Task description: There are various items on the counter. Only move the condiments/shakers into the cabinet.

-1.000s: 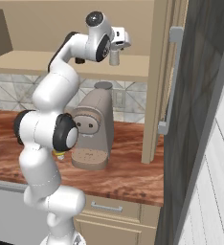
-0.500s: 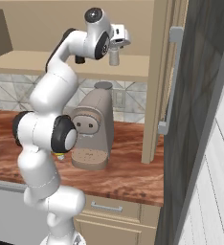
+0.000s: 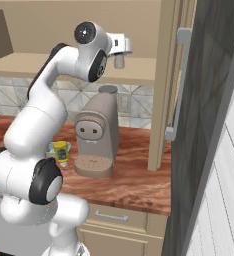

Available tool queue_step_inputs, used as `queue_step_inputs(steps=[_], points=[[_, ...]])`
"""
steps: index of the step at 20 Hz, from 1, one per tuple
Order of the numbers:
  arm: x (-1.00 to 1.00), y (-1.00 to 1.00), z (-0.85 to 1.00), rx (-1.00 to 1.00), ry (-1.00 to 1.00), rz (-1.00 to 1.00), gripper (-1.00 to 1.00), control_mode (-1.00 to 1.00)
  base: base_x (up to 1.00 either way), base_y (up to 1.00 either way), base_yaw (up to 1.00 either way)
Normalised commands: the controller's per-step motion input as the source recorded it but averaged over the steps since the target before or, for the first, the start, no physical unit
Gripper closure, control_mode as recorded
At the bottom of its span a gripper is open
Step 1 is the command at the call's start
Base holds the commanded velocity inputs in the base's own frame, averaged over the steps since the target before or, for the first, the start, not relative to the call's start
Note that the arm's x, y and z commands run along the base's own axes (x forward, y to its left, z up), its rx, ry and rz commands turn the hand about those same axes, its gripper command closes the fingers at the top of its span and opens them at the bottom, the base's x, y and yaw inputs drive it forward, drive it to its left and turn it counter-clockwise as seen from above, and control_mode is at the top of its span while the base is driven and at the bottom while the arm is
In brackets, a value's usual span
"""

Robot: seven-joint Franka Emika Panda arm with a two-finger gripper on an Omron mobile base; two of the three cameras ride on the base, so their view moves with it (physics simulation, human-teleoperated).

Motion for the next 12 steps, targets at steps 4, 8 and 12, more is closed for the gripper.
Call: queue_step_inputs(steps=[4, 8, 12], points=[[-1.0, 0.0, -0.65, -0.04, -0.12, 0.0, -1.0, -1.0, 0.0, 0.0, 0.0], [-1.0, 0.18, -0.79, -0.08, -0.1, -0.02, -1.0, -1.0, 0.0, 0.0, 0.0], [-1.0, 0.77, -0.87, -0.14, -0.07, -0.17, -1.0, -1.0, 0.0, 0.0, 0.0]])
